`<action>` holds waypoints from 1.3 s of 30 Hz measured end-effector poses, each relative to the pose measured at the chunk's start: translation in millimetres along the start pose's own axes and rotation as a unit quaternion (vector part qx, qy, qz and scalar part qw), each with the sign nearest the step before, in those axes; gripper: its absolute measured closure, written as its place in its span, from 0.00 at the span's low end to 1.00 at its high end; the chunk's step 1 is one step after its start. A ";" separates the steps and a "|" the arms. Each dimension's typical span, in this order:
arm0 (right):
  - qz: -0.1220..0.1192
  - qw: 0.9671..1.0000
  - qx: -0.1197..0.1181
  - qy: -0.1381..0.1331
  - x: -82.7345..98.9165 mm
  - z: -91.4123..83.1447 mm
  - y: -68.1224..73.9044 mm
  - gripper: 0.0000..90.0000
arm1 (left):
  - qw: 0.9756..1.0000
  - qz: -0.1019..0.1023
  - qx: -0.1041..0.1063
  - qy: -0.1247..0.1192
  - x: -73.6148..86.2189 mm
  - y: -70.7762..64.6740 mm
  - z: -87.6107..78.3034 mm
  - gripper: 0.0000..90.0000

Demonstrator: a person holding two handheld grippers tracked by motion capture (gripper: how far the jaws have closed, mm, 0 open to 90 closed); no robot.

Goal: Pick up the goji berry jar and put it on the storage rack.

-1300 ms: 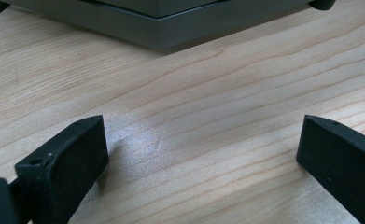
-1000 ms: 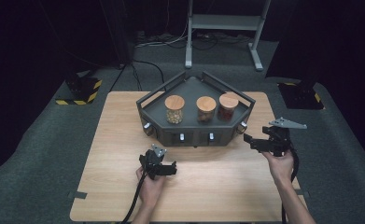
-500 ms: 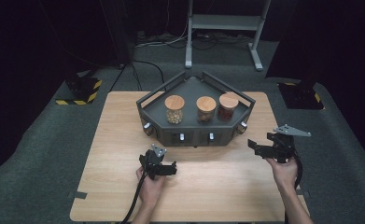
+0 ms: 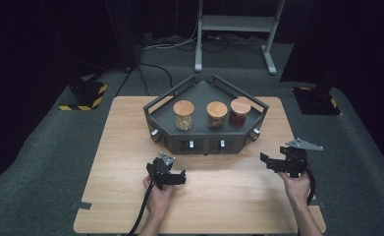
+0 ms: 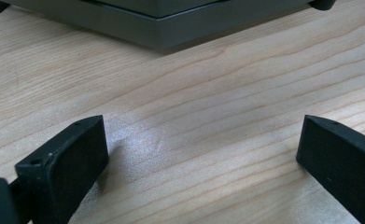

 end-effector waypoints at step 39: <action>-0.006 0.999 0.033 0.037 35.3 35.6 13.0 0.10 | 1.000 0.000 -0.001 0.000 0.1 -0.3 0.0 0.02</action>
Point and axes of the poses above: each handheld gripper's, and its own axes: z roughly forward along the jaws, x roughly out of its underside, y roughly to its left, the point moved 3 cm from there along z, roughly forward along the jaws, and after that the axes turned 9 degrees about z, right-handed, at the moved point
